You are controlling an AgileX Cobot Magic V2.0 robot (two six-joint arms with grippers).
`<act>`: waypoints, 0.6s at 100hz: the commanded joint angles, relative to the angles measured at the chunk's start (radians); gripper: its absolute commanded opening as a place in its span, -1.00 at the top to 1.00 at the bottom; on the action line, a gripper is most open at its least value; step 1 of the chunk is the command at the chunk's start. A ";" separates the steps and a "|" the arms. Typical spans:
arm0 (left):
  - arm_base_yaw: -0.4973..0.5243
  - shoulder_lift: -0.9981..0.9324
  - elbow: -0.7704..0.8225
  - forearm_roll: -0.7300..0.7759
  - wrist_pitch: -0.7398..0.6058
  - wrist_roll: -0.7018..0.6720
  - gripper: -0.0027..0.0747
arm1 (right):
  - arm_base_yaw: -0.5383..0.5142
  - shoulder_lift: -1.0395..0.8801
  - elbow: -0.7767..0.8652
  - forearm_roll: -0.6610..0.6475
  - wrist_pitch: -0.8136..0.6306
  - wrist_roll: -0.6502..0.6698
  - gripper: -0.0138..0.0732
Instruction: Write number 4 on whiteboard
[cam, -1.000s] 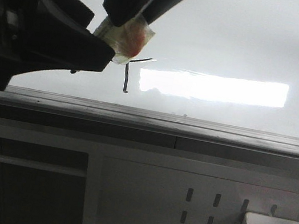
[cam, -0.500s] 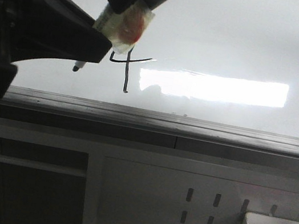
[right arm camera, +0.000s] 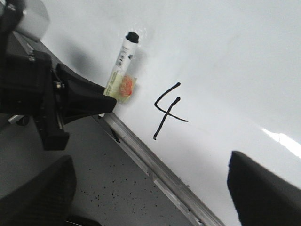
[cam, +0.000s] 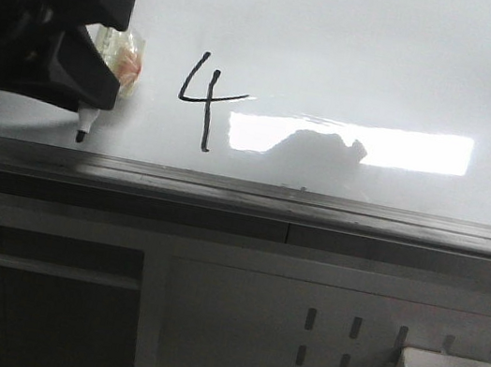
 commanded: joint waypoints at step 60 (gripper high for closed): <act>0.011 0.021 -0.047 -0.044 -0.150 -0.009 0.11 | -0.007 -0.046 -0.035 -0.007 -0.054 -0.008 -0.68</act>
